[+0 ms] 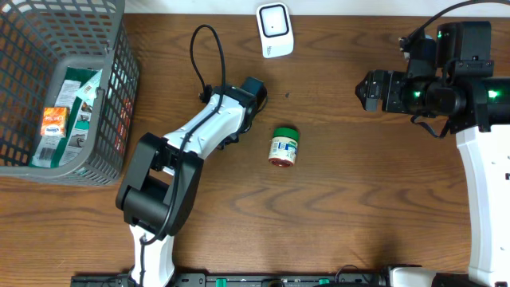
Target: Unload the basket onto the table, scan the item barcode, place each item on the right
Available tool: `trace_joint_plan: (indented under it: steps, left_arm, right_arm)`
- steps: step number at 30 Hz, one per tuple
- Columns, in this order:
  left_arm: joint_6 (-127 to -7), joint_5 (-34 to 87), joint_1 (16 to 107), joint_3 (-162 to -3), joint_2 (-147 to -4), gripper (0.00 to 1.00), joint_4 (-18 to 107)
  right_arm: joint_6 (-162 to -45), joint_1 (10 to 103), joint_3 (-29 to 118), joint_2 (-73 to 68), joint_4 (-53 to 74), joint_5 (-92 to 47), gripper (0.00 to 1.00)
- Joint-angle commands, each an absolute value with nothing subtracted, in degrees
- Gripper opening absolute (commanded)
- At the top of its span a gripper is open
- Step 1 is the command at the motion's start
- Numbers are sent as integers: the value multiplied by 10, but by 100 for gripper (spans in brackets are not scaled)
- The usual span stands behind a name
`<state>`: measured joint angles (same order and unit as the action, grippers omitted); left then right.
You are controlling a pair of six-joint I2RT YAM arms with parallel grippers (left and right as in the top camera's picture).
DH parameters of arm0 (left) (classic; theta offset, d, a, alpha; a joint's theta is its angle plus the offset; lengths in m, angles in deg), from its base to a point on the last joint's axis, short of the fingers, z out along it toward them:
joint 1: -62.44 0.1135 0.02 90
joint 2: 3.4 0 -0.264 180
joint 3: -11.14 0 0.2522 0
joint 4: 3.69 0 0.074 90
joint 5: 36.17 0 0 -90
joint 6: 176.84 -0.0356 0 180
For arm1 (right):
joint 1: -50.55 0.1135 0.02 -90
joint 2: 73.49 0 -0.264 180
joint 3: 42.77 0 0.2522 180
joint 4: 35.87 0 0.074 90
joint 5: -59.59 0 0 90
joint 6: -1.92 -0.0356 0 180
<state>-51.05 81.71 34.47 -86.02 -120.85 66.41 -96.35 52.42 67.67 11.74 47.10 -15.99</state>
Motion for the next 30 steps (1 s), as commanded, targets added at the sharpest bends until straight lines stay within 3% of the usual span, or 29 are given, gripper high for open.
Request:
trace_joint_plan:
  steps: [1,11,20,24,30]
  left_arm:
    - [-510,799,347,-863,-1194,32,665]
    - [-510,798,347,-867,-1181,36,663]
    - [-513,802,359,-874,-1025,43,646]
    - [-538,802,394,-877,-922,56,591]
    - [-540,799,517,-877,-798,56,518]
  right_arm:
    - [-955,525,687,120,471,-155,99]
    - [-955,525,687,120,471,-155,99]
    - [-955,525,687,120,471,-155,99]
    - [-955,525,687,120,471,-155,99]
    - [-955,525,687,120,471,-155,99]
